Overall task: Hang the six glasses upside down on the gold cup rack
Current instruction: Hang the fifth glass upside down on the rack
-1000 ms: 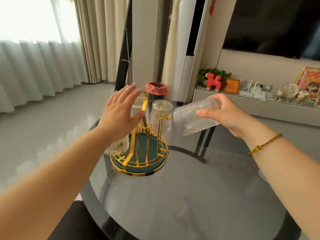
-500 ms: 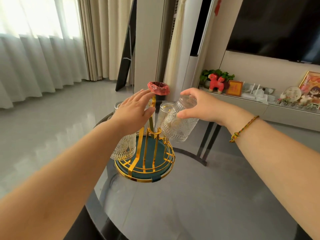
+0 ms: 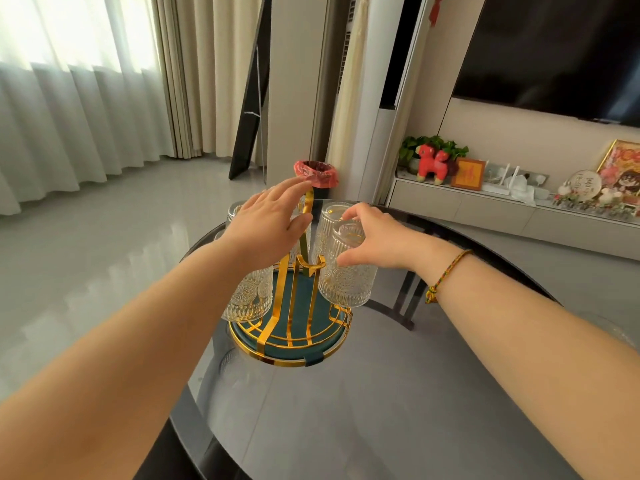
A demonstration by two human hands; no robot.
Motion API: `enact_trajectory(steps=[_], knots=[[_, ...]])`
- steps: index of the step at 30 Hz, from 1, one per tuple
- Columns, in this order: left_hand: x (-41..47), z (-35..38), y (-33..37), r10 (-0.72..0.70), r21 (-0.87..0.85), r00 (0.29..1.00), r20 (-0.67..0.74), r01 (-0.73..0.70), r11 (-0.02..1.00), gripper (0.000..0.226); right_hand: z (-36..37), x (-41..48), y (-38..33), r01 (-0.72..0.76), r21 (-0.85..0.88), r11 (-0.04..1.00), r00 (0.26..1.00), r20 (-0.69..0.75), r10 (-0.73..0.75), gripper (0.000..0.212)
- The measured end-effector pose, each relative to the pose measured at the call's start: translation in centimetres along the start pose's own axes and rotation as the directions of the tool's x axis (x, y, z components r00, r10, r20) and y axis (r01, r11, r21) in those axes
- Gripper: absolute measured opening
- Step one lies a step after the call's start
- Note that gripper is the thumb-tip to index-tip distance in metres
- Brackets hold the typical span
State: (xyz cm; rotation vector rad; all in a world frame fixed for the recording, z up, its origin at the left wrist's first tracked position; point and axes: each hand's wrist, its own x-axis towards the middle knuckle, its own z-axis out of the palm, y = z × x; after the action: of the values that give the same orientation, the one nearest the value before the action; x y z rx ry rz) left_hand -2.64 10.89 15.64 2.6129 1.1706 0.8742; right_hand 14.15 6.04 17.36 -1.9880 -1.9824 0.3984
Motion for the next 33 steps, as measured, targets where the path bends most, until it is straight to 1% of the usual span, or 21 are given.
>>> enact_trajectory(steps=[5,8,10,14,15,17,19,21,23,25,27,29,33], knots=[[0.0,0.0,0.1,-0.011,0.013,1.0,-0.002,0.011,1.0,0.047,0.9,0.0,0.2,0.003,-0.027,1.0,1.0,-0.019,-0.003,0.067],[0.0,0.1,0.1,-0.014,0.007,1.0,-0.009,0.014,1.0,0.047,1.2,-0.1,0.4,0.008,-0.009,1.0,0.998,-0.058,-0.009,0.064],[0.0,0.2,0.3,-0.026,-0.003,1.0,-0.014,0.026,1.0,0.046,1.5,-0.5,0.7,0.009,0.047,0.999,0.994,-0.112,-0.003,0.061],[-0.2,0.0,1.1,-0.077,-0.025,0.997,-0.026,0.076,0.997,0.047,1.8,-2.1,1.8,0.017,0.195,0.981,0.956,-0.29,0.042,0.059],[-0.6,0.0,1.4,-0.081,-0.04,0.995,-0.052,0.079,0.996,0.046,2.0,-2.9,2.4,0.025,0.227,0.973,0.937,-0.345,0.056,0.059],[-1.9,0.3,2.4,-0.047,-0.099,0.985,-0.167,0.031,0.995,0.041,2.8,-4.9,3.7,0.061,0.273,0.96,0.874,-0.479,0.08,0.057],[-3.7,0.8,4.0,0.03,-0.146,0.957,-0.289,-0.075,0.986,0.034,4.1,-7.4,5.3,0.085,0.271,0.959,0.809,-0.581,0.093,0.053],[-5.5,1.7,5.7,0.135,-0.134,0.937,-0.322,-0.186,0.973,0.033,5.5,-9.7,7.3,0.048,0.27,0.962,0.771,-0.622,0.136,0.051],[-6.9,3.3,7.3,0.221,-0.133,0.933,-0.285,-0.267,0.954,0.033,6.7,-11.8,9.4,-0.028,0.319,0.947,0.744,-0.627,0.233,0.049],[-8.0,5.4,8.7,0.242,-0.181,0.947,-0.212,-0.282,0.942,0.03,7.7,-13.8,11.4,-0.099,0.371,0.923,0.705,-0.629,0.328,0.049],[-8.7,7.6,9.7,0.199,-0.267,0.971,-0.135,-0.229,0.936,0.024,8.5,-15.5,13.1,-0.158,0.413,0.897,0.652,-0.639,0.409,0.053],[-9.1,9.9,10.2,0.146,-0.314,0.987,-0.059,-0.158,0.936,0.023,9.0,-17.1,14.7,-0.23,0.454,0.861,0.587,-0.641,0.495,0.059],[-9.0,13.7,10.7,0.079,-0.276,0.995,0.064,-0.058,0.959,0.026,9.1,-18.9,18.1,-0.323,0.531,0.783,0.428,-0.656,0.621,0.073]])
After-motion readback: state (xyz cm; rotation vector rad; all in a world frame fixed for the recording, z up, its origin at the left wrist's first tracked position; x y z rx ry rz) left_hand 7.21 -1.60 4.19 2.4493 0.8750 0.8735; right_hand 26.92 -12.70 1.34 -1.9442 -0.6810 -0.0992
